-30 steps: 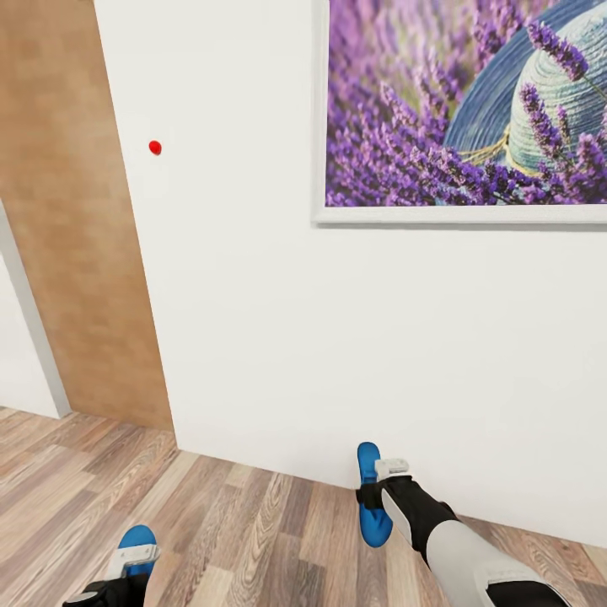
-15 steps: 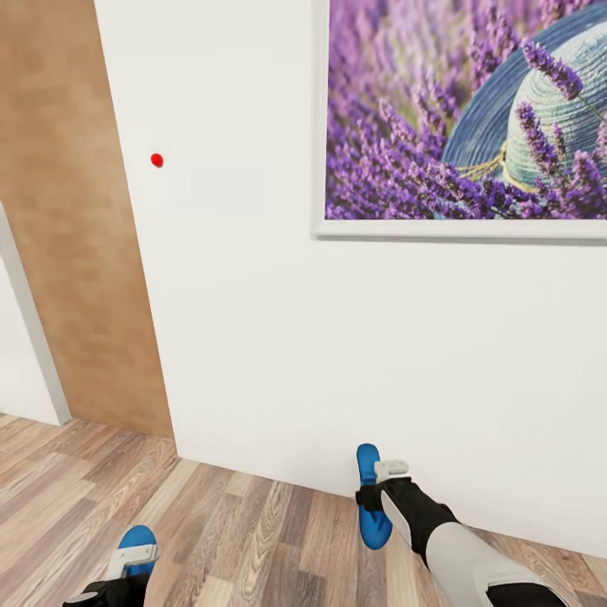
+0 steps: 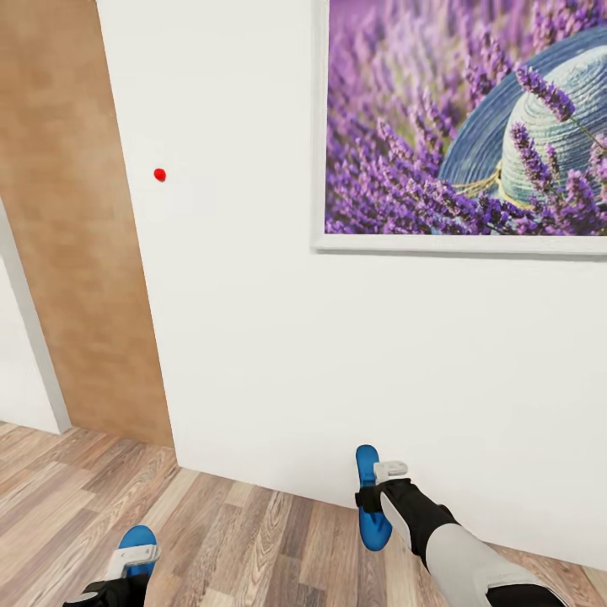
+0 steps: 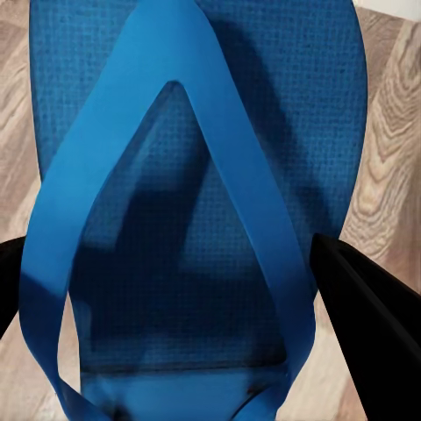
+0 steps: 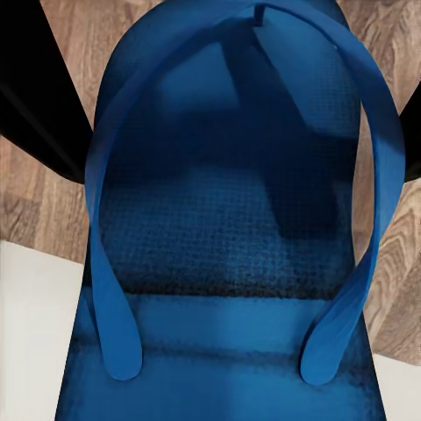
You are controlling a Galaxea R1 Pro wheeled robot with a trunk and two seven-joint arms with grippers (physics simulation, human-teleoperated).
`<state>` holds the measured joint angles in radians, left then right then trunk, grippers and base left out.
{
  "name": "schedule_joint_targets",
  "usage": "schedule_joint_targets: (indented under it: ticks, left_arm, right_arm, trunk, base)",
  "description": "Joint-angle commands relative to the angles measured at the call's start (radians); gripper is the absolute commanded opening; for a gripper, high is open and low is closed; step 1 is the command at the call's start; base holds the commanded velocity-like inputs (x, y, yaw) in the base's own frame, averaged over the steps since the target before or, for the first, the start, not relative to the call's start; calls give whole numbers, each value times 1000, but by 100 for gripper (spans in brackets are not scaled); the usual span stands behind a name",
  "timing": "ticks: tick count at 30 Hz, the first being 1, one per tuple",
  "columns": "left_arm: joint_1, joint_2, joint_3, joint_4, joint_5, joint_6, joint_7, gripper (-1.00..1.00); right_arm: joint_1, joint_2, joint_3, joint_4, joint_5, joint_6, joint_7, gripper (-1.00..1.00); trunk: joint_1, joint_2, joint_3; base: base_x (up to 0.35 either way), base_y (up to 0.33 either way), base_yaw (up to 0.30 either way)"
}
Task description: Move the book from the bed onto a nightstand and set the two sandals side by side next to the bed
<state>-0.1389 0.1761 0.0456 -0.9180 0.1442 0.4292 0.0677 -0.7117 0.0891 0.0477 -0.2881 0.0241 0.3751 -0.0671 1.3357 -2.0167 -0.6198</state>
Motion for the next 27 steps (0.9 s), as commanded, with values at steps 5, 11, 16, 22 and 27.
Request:
schedule_joint_targets:
  ticks: [5, 11, 16, 22, 27]
  left_arm:
    - [0, 0, -3, -1, 10, 5, 6, -100]
    - [0, -1, -4, -1, 10, 5, 6, -100]
    - [0, -1, -4, -1, 10, 5, 6, -100]
    - [-1, 0, -4, -1, 10, 5, 6, -100]
    - [-1, -1, -4, -1, 9, 5, 6, -100]
  right_arm:
    - [0, 0, 6, -2, 2, 7, -3, -100]
    - [1, 1, 6, -2, 2, 7, -3, -100]
    - [1, 2, 6, -2, 2, 7, -3, -100]
    - [1, 3, 6, -2, 2, 7, -3, -100]
    - [1, 3, 6, -2, 2, 7, -3, -100]
  trunk:
    - [-19, 35, 15]
    - [-42, 77, 37]
    - [-62, 112, 59]
    - [-85, 154, 86]
    - [-104, 189, 108]
  base:
    - [0, 0, 0]
    - [0, 0, 46]
    - [0, 0, 120]
    - [0, 0, 128]
    - [0, 0, 128]
